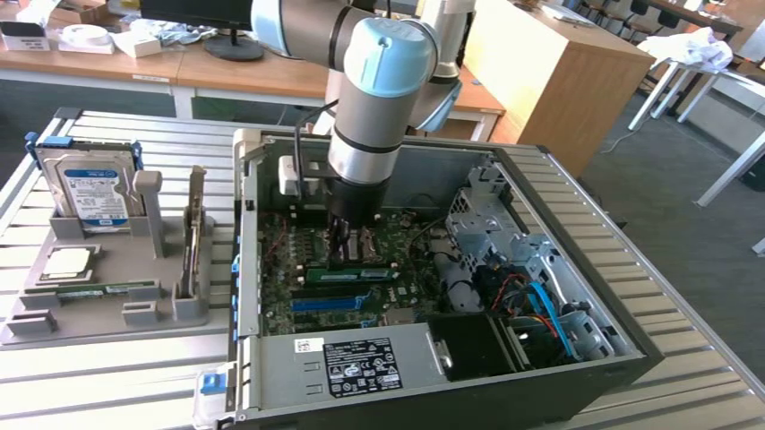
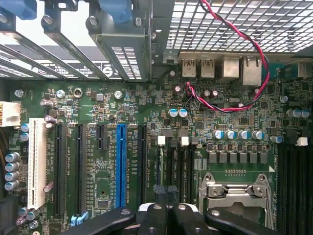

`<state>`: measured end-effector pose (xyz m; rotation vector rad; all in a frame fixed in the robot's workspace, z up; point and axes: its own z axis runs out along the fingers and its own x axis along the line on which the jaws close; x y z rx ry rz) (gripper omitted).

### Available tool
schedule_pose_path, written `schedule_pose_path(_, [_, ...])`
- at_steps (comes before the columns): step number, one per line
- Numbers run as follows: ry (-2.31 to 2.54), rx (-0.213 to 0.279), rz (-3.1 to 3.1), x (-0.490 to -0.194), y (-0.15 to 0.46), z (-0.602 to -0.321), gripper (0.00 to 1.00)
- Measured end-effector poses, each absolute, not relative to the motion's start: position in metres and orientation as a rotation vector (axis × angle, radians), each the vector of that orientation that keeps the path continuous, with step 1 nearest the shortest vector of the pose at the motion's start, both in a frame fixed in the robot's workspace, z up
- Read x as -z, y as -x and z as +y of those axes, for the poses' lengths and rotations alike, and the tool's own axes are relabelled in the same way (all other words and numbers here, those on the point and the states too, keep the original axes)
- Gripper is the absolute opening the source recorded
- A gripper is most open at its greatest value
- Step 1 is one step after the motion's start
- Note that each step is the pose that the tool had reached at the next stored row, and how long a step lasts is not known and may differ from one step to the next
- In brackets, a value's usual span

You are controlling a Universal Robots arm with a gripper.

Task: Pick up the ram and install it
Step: 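Press down the ram until it locks into place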

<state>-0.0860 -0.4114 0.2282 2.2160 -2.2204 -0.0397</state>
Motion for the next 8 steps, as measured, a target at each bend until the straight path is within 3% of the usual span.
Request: schedule_pose_path(8, [-2.216, 0.040, -2.220, -0.2268, 0.0860, -0.4114, 0.10])
